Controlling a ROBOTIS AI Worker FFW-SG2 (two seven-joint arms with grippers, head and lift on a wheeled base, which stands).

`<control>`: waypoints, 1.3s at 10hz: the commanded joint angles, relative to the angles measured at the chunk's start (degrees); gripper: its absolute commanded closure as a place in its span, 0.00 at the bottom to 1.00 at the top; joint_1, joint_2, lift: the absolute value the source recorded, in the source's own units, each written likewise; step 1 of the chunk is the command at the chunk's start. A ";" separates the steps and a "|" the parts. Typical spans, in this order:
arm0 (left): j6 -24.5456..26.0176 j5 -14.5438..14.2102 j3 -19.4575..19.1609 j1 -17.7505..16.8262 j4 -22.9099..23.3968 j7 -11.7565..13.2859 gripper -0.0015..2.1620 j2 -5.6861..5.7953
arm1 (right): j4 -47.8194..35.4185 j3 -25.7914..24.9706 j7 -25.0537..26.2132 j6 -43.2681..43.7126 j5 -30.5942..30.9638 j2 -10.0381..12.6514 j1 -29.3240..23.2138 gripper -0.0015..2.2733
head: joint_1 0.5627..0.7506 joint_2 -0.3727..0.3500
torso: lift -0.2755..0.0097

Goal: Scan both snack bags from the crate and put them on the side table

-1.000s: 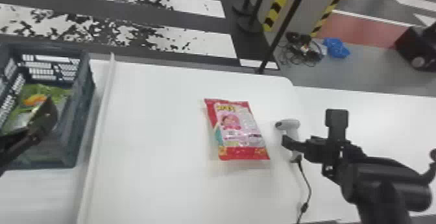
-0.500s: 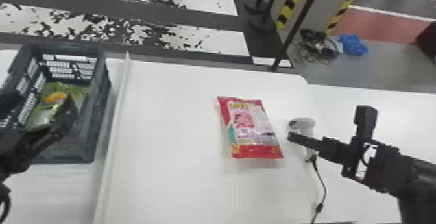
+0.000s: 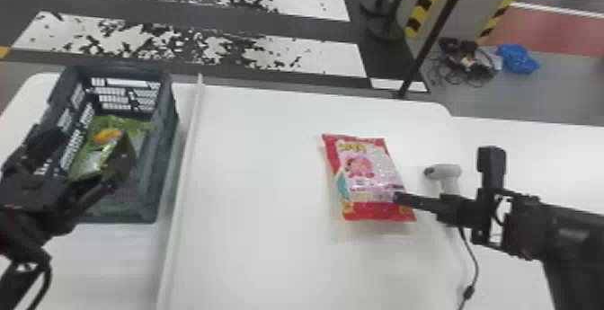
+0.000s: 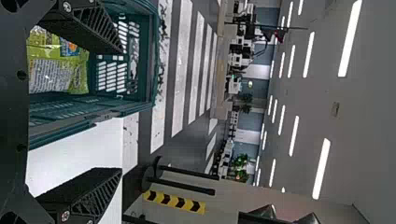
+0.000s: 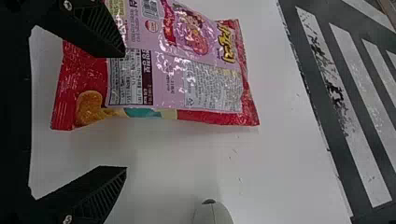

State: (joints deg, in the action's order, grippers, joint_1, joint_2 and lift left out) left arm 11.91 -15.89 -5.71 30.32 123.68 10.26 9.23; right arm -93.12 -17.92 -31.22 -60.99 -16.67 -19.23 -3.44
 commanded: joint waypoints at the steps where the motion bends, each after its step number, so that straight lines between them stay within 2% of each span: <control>1: 0.00 -0.01 0.00 0.00 -0.10 -0.06 0.05 0.00 | 2.59 0.87 -1.57 0.39 -0.38 -0.02 1.59 0.03 | 0.70 0.28 | 0.66; 3: -0.18 -0.01 0.00 0.00 -0.19 0.03 0.05 0.00 | 6.20 2.19 -2.09 0.39 0.32 -0.55 3.70 0.03 | 0.70 0.31 | 0.66; 4: -0.18 -0.01 0.00 0.00 -0.19 0.03 0.05 0.00 | 9.01 2.63 -4.12 0.39 0.32 -0.99 5.19 0.07 | 0.70 0.31 | 0.66; 5: -0.35 -0.01 0.00 0.00 -0.19 0.03 0.05 0.00 | 10.94 2.54 -6.05 2.14 0.32 -1.16 5.90 0.37 | 0.70 0.31 | 0.66; 6: -0.35 -0.01 -0.09 0.00 -0.19 -0.06 0.05 0.09 | 11.47 2.36 -6.14 2.32 -0.21 -1.34 6.07 0.97 | 0.70 0.32 | 0.66; 9: -0.35 -0.10 0.00 0.00 -0.19 -0.06 0.05 0.18 | 14.28 -0.27 -12.11 1.97 -3.55 -2.39 6.78 0.99 | 0.70 0.32 | 0.66; 13: -0.70 -0.19 0.00 0.44 0.16 -0.06 0.05 0.44 | 16.57 -8.62 -18.35 -2.95 -16.73 -4.06 6.60 0.99 | 0.70 0.31 | 0.66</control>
State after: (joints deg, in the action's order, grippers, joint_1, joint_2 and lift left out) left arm 11.25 -16.08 -5.72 30.69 123.76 10.19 9.66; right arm -76.90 -25.05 -49.38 -62.59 -31.15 -23.16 3.12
